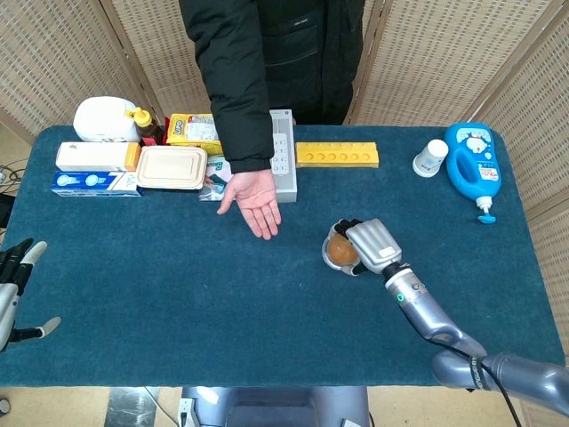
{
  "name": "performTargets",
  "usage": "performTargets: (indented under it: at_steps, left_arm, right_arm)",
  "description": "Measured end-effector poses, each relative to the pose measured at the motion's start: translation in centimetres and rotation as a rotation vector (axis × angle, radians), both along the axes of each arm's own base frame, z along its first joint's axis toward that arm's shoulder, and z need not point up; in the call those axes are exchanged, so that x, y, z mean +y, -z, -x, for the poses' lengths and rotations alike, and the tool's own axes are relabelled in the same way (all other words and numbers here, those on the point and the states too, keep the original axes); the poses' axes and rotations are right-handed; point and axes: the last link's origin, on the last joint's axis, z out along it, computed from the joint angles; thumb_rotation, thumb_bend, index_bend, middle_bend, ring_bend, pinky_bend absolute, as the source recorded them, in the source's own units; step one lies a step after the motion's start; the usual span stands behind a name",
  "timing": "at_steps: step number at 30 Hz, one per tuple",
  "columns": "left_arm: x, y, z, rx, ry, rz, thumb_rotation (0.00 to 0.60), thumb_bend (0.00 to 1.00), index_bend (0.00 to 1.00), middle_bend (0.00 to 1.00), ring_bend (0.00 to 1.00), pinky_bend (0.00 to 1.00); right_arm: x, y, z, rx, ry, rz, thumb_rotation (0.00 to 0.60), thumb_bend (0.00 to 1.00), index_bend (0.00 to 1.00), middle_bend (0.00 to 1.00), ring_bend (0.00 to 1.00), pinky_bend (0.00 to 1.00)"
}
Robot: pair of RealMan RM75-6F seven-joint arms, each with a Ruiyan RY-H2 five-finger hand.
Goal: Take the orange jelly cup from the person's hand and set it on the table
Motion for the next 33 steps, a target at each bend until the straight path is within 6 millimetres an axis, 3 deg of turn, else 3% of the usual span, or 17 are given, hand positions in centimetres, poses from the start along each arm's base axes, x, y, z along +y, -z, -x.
performTargets:
  at_steps: [3, 5, 8, 13, 19, 22, 27, 33]
  left_arm:
    - [0.0, 0.1, 0.0, 0.002, -0.002, 0.004, 0.6, 0.02, 0.0, 0.0, 0.0, 0.01]
    - [0.1, 0.1, 0.1, 0.001, -0.005, 0.006, 0.6, 0.02, 0.0, 0.0, 0.0, 0.01]
    - [0.2, 0.0, 0.1, -0.002, -0.01, 0.007, 0.6, 0.02, 0.0, 0.0, 0.0, 0.01]
    - [0.3, 0.0, 0.1, -0.006, -0.01, 0.015, 0.6, 0.02, 0.0, 0.0, 0.0, 0.01]
    - [0.2, -0.1, 0.0, -0.012, -0.007, 0.015, 0.6, 0.02, 0.0, 0.0, 0.0, 0.01]
    - [0.1, -0.2, 0.0, -0.016, -0.003, 0.008, 0.6, 0.02, 0.0, 0.0, 0.0, 0.01]
    - [-0.1, -0.1, -0.1, -0.016, 0.006, 0.017, 0.6, 0.02, 0.0, 0.0, 0.0, 0.01]
    - [-0.1, 0.2, -0.2, 0.0, 0.014, 0.021, 0.6, 0.02, 0.0, 0.0, 0.0, 0.01]
  right_arm:
    - [-0.2, 1.5, 0.4, 0.02, 0.012, -0.029, 0.6, 0.35, 0.39, 0.42, 0.33, 0.49]
    - [-0.2, 2.0, 0.5, 0.027, 0.015, -0.051, 0.6, 0.31, 0.24, 0.28, 0.18, 0.37]
    - [-0.1, 2.1, 0.8, 0.045, 0.026, -0.095, 0.6, 0.28, 0.13, 0.13, 0.05, 0.25]
    - [0.4, 1.0, 0.9, 0.041, 0.033, -0.113, 0.6, 0.25, 0.1, 0.05, 0.01, 0.22]
    - [1.5, -1.3, 1.8, -0.001, 0.055, -0.093, 0.6, 0.25, 0.1, 0.03, 0.0, 0.19]
    - [2.6, -3.2, 2.7, -0.027, 0.072, -0.07, 0.6, 0.22, 0.09, 0.04, 0.01, 0.16]
    - [5.1, -7.4, 5.2, -0.045, 0.104, -0.011, 0.6, 0.03, 0.1, 0.07, 0.01, 0.04]
    - [7.9, -11.2, 7.8, -0.028, 0.062, 0.215, 0.6, 0.0, 0.1, 0.07, 0.01, 0.03]
